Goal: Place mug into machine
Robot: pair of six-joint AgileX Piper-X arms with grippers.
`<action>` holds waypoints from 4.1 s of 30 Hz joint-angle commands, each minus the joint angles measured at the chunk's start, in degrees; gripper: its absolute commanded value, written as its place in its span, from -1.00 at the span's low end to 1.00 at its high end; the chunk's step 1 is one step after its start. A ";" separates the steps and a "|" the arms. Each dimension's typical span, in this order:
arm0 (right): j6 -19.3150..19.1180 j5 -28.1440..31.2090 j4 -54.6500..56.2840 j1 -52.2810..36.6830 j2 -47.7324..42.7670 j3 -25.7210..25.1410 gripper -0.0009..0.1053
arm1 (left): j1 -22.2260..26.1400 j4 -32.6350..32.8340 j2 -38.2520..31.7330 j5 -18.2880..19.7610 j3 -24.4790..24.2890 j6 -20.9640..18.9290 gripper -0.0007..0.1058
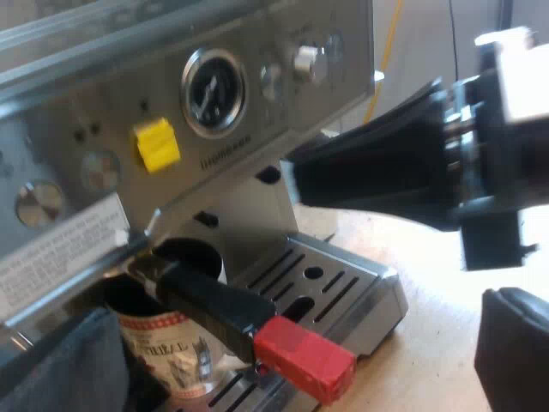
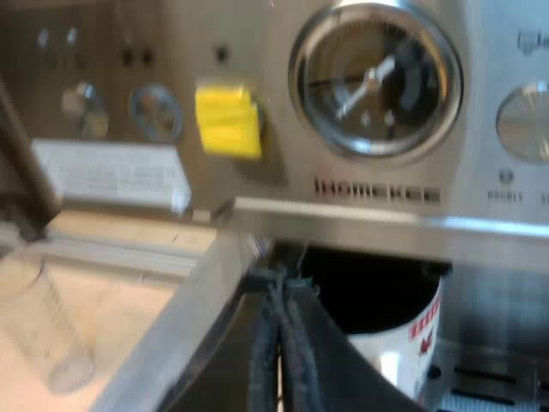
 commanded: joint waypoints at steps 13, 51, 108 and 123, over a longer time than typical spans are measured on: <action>0.20 12.83 -0.38 3.37 10.03 -12.40 -0.98 | -0.07 3.06 -0.43 0.31 -4.96 -0.66 0.58; -4.12 15.42 -0.78 0.18 17.71 -19.25 -0.98 | -0.07 5.34 -0.43 1.57 -4.96 -0.48 0.58; -11.08 -18.82 63.90 -64.03 -49.09 -17.68 0.15 | 18.71 17.61 4.56 -6.00 -25.21 -1.41 0.58; -14.44 -18.75 79.69 -63.85 -76.31 -8.16 0.15 | 18.71 33.11 -22.40 -9.06 -21.32 1.81 0.58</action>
